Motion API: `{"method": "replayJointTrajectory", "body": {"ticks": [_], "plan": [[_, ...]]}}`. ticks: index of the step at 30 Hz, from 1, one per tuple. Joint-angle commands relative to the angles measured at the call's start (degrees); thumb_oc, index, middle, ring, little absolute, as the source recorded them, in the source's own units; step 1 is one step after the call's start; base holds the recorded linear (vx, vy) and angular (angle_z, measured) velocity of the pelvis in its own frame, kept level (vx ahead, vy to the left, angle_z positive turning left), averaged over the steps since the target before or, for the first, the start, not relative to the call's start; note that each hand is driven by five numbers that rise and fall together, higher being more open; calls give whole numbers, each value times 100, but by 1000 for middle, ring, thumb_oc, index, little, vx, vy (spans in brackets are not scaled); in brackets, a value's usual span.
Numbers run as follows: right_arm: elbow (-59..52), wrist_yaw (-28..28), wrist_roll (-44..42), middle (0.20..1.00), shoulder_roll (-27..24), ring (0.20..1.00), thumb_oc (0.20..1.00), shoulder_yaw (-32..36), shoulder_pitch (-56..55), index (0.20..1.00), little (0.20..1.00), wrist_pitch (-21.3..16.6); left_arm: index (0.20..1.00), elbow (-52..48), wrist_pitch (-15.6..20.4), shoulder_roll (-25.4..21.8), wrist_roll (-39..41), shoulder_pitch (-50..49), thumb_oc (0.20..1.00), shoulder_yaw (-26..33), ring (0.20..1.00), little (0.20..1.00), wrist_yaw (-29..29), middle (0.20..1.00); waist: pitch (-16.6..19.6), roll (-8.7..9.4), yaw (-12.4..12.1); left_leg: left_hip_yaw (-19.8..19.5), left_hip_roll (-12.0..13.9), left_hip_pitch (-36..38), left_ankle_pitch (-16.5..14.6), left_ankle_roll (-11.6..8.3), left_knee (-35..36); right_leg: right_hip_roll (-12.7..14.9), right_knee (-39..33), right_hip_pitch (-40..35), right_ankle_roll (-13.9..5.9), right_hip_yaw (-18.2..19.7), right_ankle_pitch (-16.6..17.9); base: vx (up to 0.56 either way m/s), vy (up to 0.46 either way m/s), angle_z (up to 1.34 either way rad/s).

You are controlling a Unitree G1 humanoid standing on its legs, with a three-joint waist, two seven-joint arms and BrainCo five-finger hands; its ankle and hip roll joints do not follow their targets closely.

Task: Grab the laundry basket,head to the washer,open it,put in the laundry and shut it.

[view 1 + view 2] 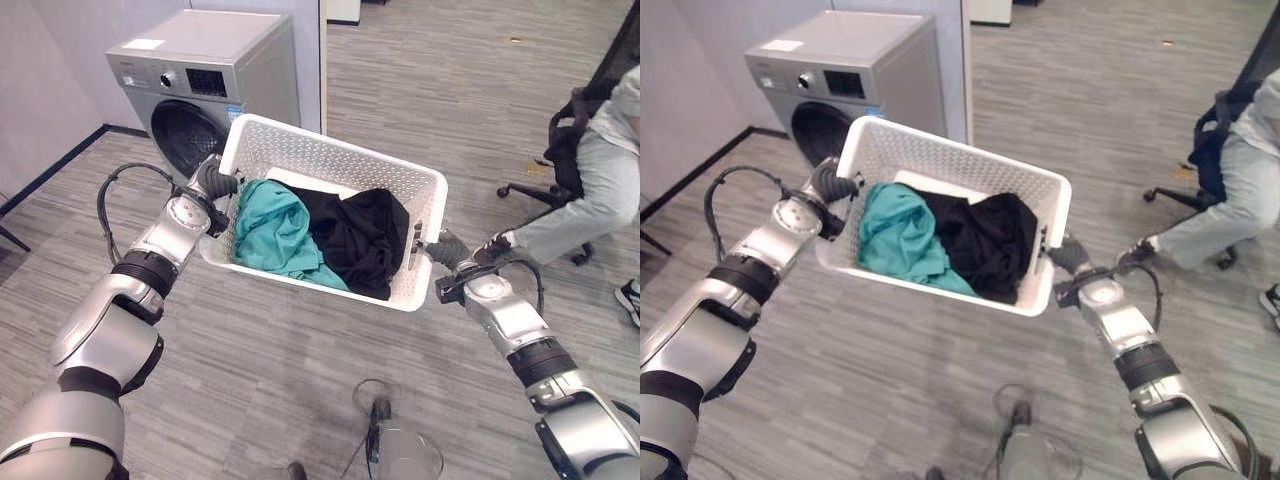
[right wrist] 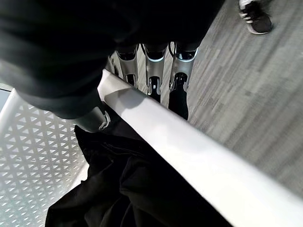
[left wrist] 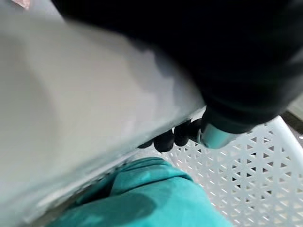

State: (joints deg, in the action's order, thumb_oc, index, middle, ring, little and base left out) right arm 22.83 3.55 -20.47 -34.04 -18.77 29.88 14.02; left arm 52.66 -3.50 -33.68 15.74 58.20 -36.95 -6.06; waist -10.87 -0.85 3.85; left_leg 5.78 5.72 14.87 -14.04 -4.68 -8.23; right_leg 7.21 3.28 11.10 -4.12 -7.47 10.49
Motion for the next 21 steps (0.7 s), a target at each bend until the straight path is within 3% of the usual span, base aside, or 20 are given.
{"method": "replayJointTrajectory", "body": {"ticks": [1, 4, 6, 9, 13, 21], "plan": [[-504, -71, -127, 200, 6, 200, 200, 288, 624, 200, 200, -582, 200, -174, 454, 139, -159, 432, 200, 27, 200, 200, -184, 200, 447, 119, -45, -79, -631, -981, 473, 628, 30, 153, 346, -433, -489, 652, -930, 219, -177, 98], [-475, -37, -181, 200, -39, 200, 200, 323, 585, 200, 200, -590, 200, -183, 459, 283, -164, 381, 200, -6, 200, 200, -188, 200, 560, 133, -36, -124, -576, -903, 413, 567, -9, 114, 367, -571, -466, 602, -963, 184, -157, 57], [-427, 1, -229, 200, -152, 200, 200, 390, 542, 200, 200, -631, 200, -262, 466, 400, -155, 333, 200, -30, 200, 200, -186, 200, 649, 152, -4, -199, -376, -826, 465, 391, -154, -12, 392, -737, -394, 429, -1035, 193, -272, 11], [-385, 31, -299, 200, -243, 200, 200, 385, 577, 200, 200, -639, 200, -287, 454, 460, -123, 408, 200, -70, 200, 200, -191, 200, 675, 189, 24, -251, -275, -853, 479, 326, -263, -65, 315, -840, -339, 309, -1065, 91, -198, 2], [-243, 141, -424, 200, -367, 200, 200, 291, 825, 200, 200, -741, 200, -57, 448, 755, -71, 719, 200, -155, 200, 200, -231, 200, 817, 90, 104, -258, -40, -710, 557, 206, -57, -264, 54, -1025, -226, 206, -1182, 69, -172, 15], [-84, 322, -304, 200, -309, 200, 200, 146, 1087, 200, 200, -846, 200, 133, 460, 846, -13, 857, 200, -261, 200, 200, -212, 200, 866, -46, 123, -228, 24, -607, 664, 138, 207, -319, -160, -1196, -150, 232, -1208, -16, -51, 0]]}}
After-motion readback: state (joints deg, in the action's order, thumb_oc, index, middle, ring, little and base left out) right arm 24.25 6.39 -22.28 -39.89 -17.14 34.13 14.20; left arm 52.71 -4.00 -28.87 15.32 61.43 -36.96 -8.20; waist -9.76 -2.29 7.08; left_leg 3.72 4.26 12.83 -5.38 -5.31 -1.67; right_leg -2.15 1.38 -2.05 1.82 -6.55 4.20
